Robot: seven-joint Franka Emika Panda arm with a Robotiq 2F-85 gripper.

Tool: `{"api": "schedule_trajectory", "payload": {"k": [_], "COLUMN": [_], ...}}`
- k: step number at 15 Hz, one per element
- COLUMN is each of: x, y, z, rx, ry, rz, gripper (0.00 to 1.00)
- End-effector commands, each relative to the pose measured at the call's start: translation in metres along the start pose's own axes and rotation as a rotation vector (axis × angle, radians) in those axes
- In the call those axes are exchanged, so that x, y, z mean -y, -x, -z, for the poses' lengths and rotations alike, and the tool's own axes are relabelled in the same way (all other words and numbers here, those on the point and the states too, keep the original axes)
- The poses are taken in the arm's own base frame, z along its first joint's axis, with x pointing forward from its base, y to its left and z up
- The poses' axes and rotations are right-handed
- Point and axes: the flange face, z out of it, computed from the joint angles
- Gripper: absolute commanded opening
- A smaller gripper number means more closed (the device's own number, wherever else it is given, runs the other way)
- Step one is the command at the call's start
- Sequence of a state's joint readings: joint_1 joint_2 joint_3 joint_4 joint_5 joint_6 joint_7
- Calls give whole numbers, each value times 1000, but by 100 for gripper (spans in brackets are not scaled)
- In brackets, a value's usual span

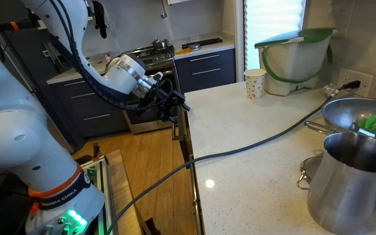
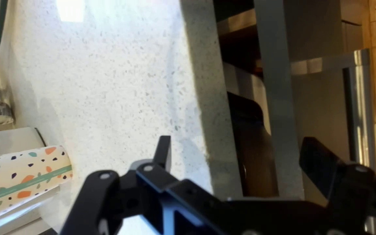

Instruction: Close the topmost drawer on the left

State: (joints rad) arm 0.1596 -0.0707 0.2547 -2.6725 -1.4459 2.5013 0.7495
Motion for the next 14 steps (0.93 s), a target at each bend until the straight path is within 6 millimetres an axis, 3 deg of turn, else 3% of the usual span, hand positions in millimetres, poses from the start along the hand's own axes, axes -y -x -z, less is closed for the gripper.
{"api": "schedule_trajectory", "payload": {"k": [1,8,14], "x": [-3,-13,-25], "y": [2,4,5], "z": [-15,-17,4], "rx": [-2,9,24], "ry": [49,60,-5], "rz": [-47,-140,-286], "gripper": [100,100,100]}}
